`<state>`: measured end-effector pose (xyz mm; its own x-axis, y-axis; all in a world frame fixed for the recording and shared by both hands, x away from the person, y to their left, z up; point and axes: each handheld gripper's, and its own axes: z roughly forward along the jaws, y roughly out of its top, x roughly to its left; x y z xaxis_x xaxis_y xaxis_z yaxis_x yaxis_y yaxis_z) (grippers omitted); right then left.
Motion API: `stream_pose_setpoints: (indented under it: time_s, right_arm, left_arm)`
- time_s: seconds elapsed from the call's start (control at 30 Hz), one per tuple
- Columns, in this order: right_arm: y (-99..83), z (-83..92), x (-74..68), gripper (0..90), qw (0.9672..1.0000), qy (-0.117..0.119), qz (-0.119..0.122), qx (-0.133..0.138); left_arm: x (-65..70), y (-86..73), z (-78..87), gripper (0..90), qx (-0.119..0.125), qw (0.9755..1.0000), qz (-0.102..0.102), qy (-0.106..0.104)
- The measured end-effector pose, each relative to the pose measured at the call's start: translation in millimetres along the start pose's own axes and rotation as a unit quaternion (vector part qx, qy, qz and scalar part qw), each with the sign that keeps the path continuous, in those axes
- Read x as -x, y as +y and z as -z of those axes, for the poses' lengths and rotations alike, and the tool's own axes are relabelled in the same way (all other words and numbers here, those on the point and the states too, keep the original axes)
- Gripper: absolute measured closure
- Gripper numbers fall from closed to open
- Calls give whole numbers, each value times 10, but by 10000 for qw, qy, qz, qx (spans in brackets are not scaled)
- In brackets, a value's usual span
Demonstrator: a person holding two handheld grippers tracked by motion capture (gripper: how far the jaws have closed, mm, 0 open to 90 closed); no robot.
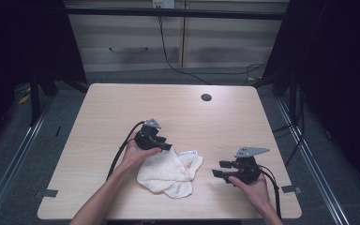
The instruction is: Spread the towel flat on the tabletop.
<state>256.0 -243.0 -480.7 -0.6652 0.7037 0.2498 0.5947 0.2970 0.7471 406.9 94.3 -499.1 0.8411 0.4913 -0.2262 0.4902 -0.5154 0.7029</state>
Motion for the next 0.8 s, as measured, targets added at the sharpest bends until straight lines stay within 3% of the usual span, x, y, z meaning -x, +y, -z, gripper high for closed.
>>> stream_pose_setpoints:
  time_s: [0.13, 0.23, 0.33, 0.37, 0.4, 0.47, 0.6, 0.8]
  right_arm:
    - [-4, -4, 6, 467, 10000, 82, -42, 19]
    - [-11, -4, 11, 466, 10000, 62, -34, -2]
    - [-15, -6, 10, 464, 10000, 56, -24, -5]
    - [-14, -7, 1, 464, 10000, 54, -28, -9]
    - [-14, -7, 1, 464, 10000, 54, -28, -9]
    - [-14, -12, -1, 462, 10000, 61, -36, -18]
    - [-9, -4, 7, 461, 10000, 78, -50, 18]
    - [-12, -10, 7, 459, 9999, 78, -61, 20]
  left_arm:
    - [68, -8, -71, 550, -39, 9997, -190, 145]
    - [147, -6, -85, 601, -119, 9986, -455, 226]
    - [195, -16, -87, 719, -155, 9974, -655, 241]
    - [207, -20, -88, 801, -152, 9973, -689, 212]
    - [215, -20, -88, 801, -158, 9970, -730, 221]
    - [223, -24, -92, 853, -119, 9976, -651, 194]
    - [203, -16, -48, 860, -32, 9985, -531, 98]
    - [276, 109, 171, 860, 375, 9974, -604, -72]
